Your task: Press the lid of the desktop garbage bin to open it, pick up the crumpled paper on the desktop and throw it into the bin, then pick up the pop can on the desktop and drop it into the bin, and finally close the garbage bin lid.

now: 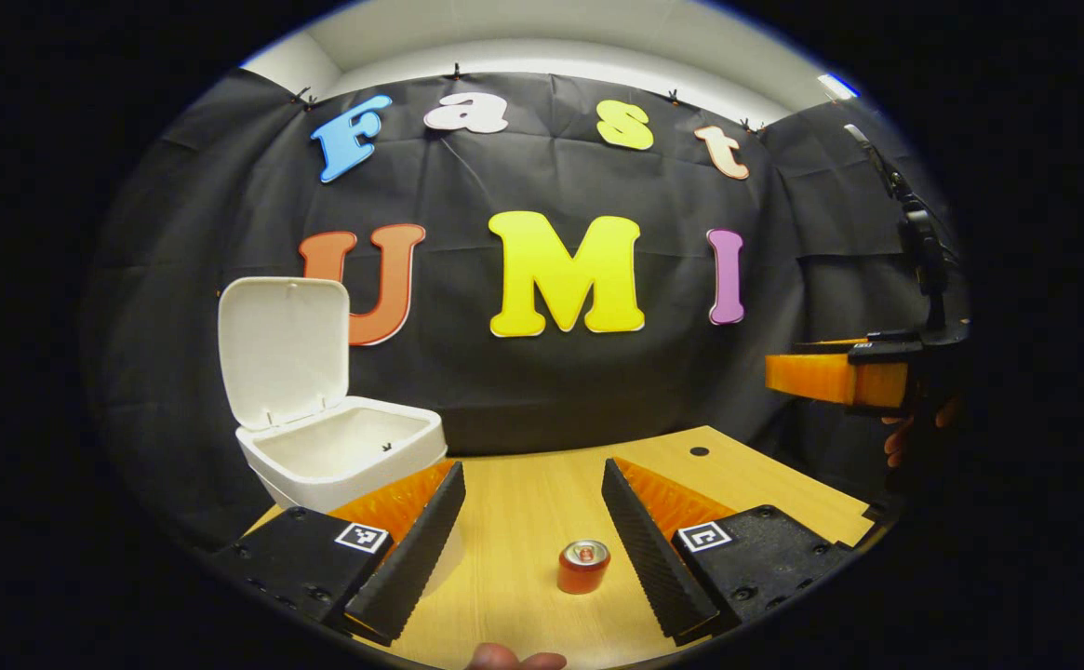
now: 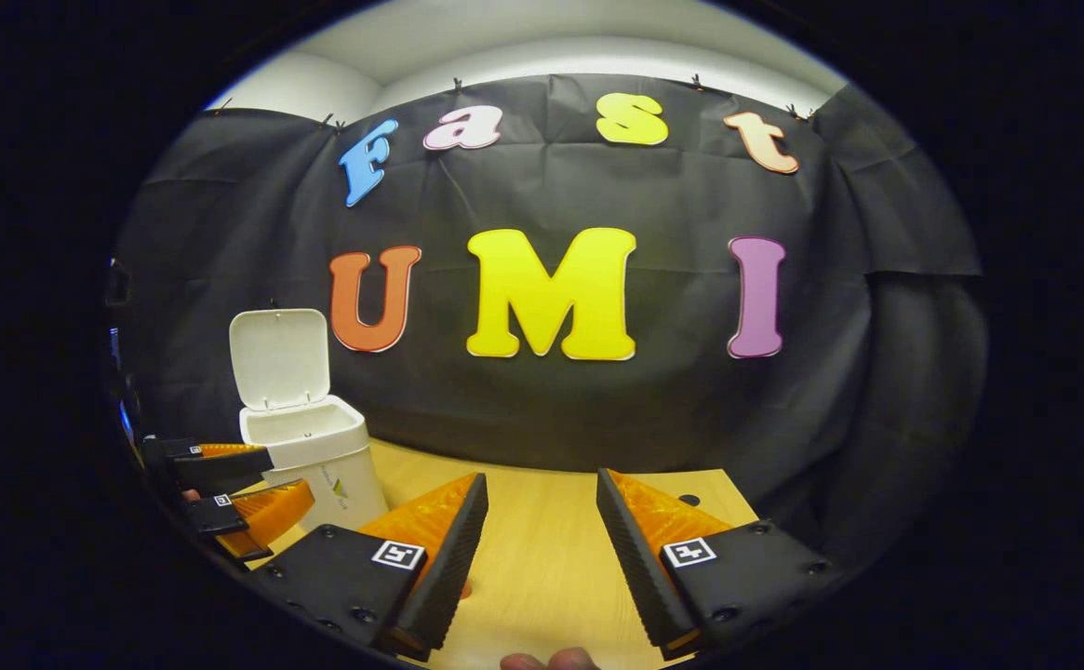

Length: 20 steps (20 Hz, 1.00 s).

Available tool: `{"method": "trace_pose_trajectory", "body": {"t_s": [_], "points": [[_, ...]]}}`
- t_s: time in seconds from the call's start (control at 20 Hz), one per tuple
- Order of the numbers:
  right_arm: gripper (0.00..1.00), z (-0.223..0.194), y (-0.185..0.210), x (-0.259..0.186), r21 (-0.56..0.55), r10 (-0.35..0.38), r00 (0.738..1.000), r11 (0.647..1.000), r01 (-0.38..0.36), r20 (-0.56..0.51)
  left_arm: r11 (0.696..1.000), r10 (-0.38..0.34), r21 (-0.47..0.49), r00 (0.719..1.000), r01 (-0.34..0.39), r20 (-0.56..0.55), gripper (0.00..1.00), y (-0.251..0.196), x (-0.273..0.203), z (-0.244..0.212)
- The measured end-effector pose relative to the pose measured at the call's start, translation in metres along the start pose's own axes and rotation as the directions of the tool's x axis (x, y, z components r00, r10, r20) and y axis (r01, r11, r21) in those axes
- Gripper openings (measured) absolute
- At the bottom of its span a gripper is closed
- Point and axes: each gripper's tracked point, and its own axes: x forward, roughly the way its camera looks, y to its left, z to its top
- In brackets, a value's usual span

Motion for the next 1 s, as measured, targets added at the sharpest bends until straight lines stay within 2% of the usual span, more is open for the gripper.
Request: {"method": "trace_pose_trajectory", "body": {"t_s": [0.25,0.5,0.7,0.8,1.0], "points": [[0.78,-0.047,-0.042,-0.012,-0.029,-0.082,0.993,0.996,0.080,-0.085,0.999,-0.035,0.004,0.994,0.035,-0.099,0.98,-0.023,0.020,-0.066],[0.78,-0.075,-0.061,-0.026,-0.007,-0.111,0.982,0.994,0.111,-0.150,0.999,-0.046,-0.004,0.983,0.046,-0.177,0.97,-0.035,0.038,-0.127],[0.78,-0.087,-0.068,-0.039,-0.029,-0.124,0.975,0.992,0.121,-0.185,1.000,-0.024,-0.023,0.963,0.019,-0.269,0.98,-0.035,0.063,-0.186],[0.78,-0.094,-0.072,-0.044,-0.042,-0.129,0.970,0.992,0.123,-0.207,1.000,-0.017,-0.021,0.959,0.012,-0.284,0.98,-0.036,0.072,-0.202],[0.78,-0.102,-0.081,-0.048,-0.031,-0.145,0.960,0.989,0.142,-0.241,0.999,-0.044,0.002,0.961,0.046,-0.271,0.98,-0.043,0.089,-0.211]]}}
